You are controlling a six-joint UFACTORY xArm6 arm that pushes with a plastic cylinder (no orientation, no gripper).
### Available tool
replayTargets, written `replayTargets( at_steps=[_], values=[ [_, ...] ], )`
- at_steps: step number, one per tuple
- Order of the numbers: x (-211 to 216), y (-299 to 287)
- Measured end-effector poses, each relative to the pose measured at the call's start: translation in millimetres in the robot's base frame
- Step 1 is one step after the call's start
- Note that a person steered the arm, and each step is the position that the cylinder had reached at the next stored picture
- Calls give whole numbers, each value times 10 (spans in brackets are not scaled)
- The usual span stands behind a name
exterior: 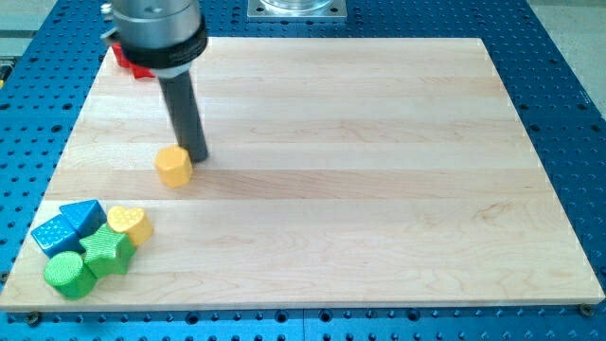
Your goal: Move the hexagon diagonal to the heart
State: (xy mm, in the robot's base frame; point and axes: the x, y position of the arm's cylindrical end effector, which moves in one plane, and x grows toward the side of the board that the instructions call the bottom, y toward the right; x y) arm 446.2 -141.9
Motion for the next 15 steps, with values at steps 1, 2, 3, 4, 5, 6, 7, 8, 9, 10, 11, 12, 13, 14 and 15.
replayTargets(
  at_steps=[1, 2, 3, 4, 5, 6, 7, 8, 9, 10, 11, 12, 13, 14, 15],
  values=[
    [65, -54],
    [65, 41],
    [361, 251],
    [489, 151],
    [459, -182],
    [446, -320],
    [376, -250],
    [-9, -242],
    [-213, -286],
    [-40, -478],
    [247, -474],
    [323, -438],
    [240, -289],
    [-297, -122],
    [-696, -467]
  ],
)
